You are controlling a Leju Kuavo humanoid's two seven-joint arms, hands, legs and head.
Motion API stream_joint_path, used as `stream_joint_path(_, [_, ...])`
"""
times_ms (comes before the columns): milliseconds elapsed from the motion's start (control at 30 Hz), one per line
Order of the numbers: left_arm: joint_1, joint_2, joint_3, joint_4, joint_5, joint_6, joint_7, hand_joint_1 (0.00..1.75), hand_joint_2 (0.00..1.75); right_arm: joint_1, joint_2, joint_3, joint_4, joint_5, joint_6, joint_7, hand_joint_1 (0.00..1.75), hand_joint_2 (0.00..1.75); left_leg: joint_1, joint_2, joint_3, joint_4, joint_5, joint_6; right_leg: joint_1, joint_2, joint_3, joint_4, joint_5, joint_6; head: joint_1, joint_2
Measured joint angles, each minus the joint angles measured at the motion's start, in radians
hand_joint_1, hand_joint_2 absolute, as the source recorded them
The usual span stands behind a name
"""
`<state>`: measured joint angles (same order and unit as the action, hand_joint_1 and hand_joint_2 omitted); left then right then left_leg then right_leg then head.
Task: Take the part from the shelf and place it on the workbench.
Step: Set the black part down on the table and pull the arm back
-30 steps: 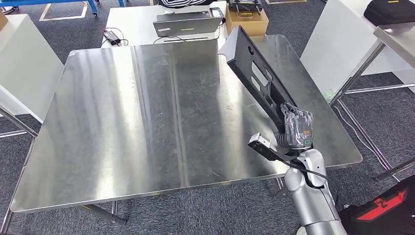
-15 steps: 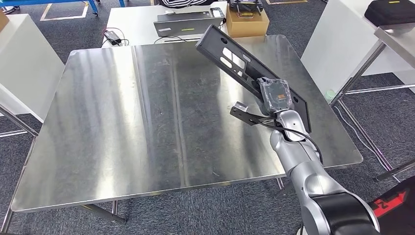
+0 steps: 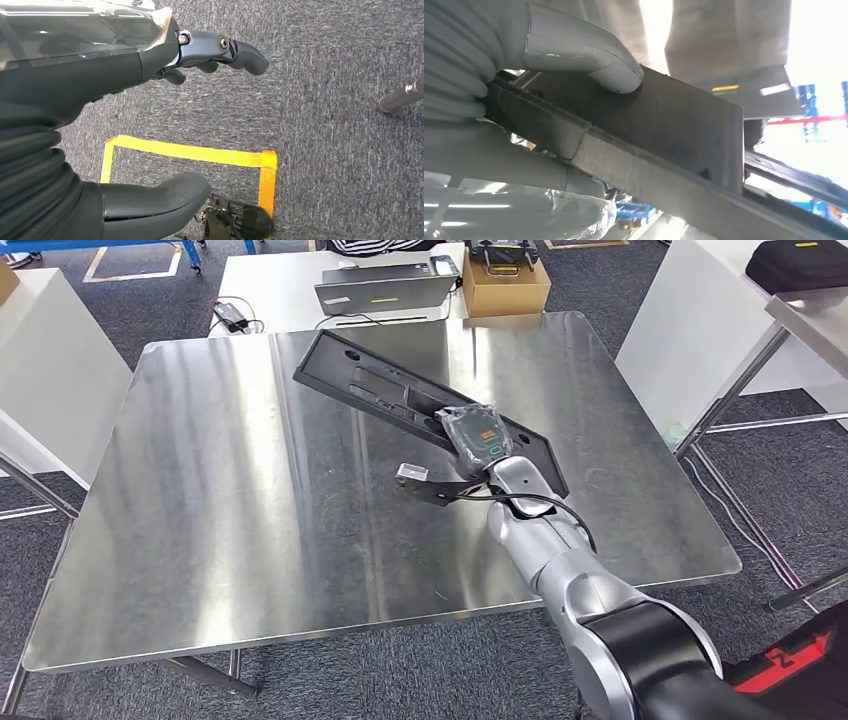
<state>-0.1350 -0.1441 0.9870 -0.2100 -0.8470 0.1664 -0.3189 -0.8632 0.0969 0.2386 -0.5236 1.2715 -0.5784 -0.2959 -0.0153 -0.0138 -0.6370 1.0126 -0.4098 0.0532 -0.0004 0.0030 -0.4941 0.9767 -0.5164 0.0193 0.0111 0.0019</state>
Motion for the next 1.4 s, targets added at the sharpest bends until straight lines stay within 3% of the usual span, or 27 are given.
stream_joint_path(367, [-0.005,0.014,-0.004,0.000,0.015,0.022,0.013,0.00,1.75,-0.004,0.113,0.073,0.025,0.021,0.064,0.043,1.75,1.75,0.000,0.000,0.000,0.000,0.000,0.000,0.000,0.000,0.000,0.000,0.000,0.000,0.000,0.000])
stream_joint_path(533, [0.003,0.022,0.004,0.000,0.021,0.027,0.011,0.00,1.75,-0.008,0.138,0.083,0.034,0.020,0.068,0.070,1.75,1.75,0.000,-0.001,0.000,0.000,0.000,0.000,0.000,0.000,0.000,0.000,0.000,0.000,0.000,0.000])
stream_joint_path(667, [0.005,0.026,0.005,0.000,0.022,0.030,0.012,0.00,1.75,-0.010,0.145,0.088,0.040,0.017,0.072,0.077,0.00,0.00,0.000,-0.001,0.000,0.000,0.000,0.000,0.000,0.000,0.000,0.000,0.000,0.000,0.000,0.000])
stream_joint_path(800, [0.008,0.028,0.011,0.000,0.031,0.030,0.018,0.00,0.00,-0.020,0.155,0.089,0.049,0.017,0.086,0.103,0.00,0.00,-0.001,-0.001,0.000,0.000,0.000,0.000,0.000,0.000,0.000,0.000,0.000,0.000,0.000,0.000])
stream_joint_path(1400, [0.019,0.040,0.068,0.001,0.065,0.069,0.035,0.00,0.00,-0.044,0.196,0.098,0.104,0.015,0.150,0.149,0.00,0.00,0.000,0.000,0.000,0.000,0.000,0.000,0.000,0.000,0.000,0.000,0.000,0.000,0.000,0.000])
